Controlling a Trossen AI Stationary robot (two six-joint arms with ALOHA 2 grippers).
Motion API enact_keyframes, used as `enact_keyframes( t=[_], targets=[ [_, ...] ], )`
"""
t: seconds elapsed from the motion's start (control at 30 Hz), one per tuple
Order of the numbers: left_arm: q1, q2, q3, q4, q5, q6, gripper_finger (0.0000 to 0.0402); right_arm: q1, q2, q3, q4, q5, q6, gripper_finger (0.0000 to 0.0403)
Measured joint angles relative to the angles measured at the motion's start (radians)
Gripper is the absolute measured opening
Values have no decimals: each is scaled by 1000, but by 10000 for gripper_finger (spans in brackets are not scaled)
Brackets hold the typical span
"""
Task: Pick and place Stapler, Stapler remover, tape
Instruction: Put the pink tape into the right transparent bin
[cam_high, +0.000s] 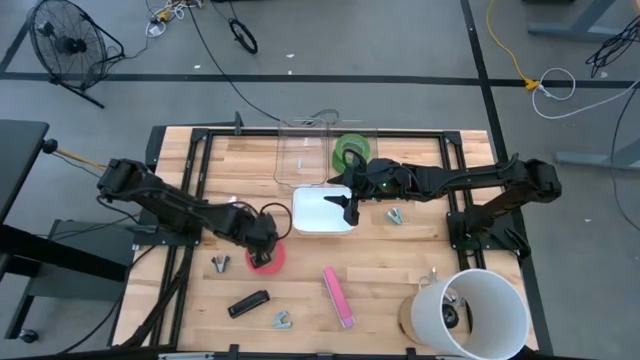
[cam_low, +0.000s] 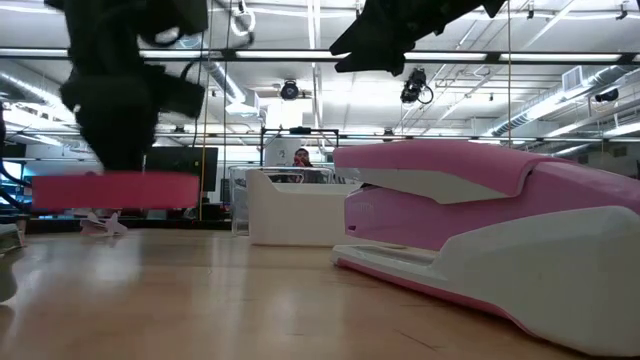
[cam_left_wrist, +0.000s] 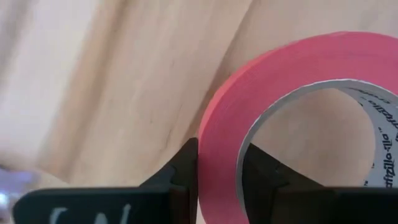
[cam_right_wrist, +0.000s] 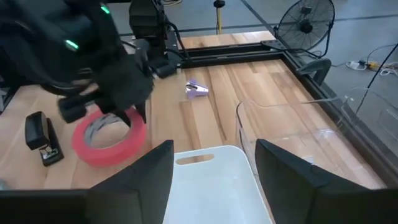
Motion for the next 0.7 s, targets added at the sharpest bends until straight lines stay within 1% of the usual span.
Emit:
enact_keyframes(
  t=[0.13,0.2,0.27,0.37,0.53,0.63,0.7],
  targets=[
    [-30,0,144,-150,-165,26,83,0,0,0,1,-7,45,224],
    [-43,-1,222,-193,-264,54,83,0,0,0,1,-22,58,224],
    [-58,-2,293,-230,-381,84,83,0,0,0,5,-37,79,224],
    [-76,-2,376,-233,-549,159,83,1,0,0,23,-45,105,224],
    [-77,-2,456,-231,-771,248,83,2,0,0,67,-74,130,224],
    [-74,-2,470,-227,-907,287,83,2,0,0,106,-117,150,224],
    [-70,-2,471,-211,-978,309,83,2,0,0,146,-138,153,224]
  ],
)
